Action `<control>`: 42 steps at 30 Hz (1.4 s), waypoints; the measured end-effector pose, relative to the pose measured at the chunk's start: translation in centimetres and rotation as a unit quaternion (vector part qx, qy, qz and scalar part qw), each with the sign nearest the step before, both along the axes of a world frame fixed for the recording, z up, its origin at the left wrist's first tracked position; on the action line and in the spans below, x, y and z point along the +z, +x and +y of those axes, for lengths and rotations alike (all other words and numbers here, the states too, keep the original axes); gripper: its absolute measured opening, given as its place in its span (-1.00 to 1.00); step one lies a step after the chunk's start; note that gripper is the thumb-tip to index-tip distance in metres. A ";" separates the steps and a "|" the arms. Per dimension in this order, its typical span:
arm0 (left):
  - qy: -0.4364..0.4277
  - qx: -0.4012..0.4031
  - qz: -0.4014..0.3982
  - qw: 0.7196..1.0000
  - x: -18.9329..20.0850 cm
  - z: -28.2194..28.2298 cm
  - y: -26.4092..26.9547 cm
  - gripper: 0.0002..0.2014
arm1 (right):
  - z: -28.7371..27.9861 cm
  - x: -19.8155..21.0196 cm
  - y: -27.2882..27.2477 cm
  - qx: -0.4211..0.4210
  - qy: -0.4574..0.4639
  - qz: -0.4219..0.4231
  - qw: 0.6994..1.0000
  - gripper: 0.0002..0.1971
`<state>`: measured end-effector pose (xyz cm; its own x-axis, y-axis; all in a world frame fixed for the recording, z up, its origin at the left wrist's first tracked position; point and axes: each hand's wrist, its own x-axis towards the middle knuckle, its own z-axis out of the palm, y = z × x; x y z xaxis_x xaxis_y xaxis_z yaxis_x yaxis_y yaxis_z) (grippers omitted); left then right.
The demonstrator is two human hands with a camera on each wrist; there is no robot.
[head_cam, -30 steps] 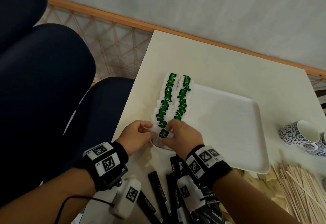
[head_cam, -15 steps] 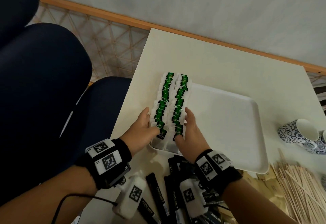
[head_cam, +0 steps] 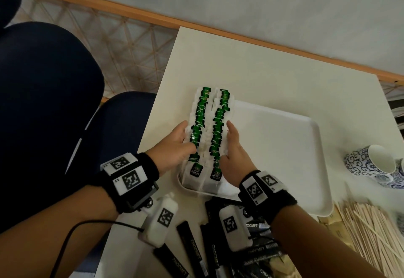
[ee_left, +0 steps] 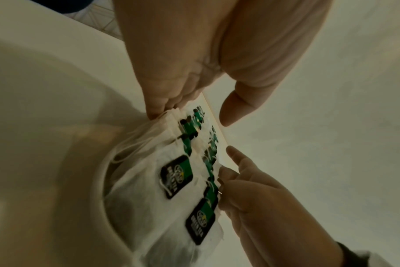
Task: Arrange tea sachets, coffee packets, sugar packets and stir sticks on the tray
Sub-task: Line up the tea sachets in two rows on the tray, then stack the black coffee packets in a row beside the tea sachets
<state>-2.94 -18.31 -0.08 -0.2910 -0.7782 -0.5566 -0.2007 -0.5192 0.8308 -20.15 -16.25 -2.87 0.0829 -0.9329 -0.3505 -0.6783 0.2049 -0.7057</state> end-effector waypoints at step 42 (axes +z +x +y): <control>-0.217 -0.076 -0.184 0.956 -1.7 12.0 5.1 -0.60 | 10.2 3.7 -10.0 0.125 -0.067 0.095 0.985 -0.57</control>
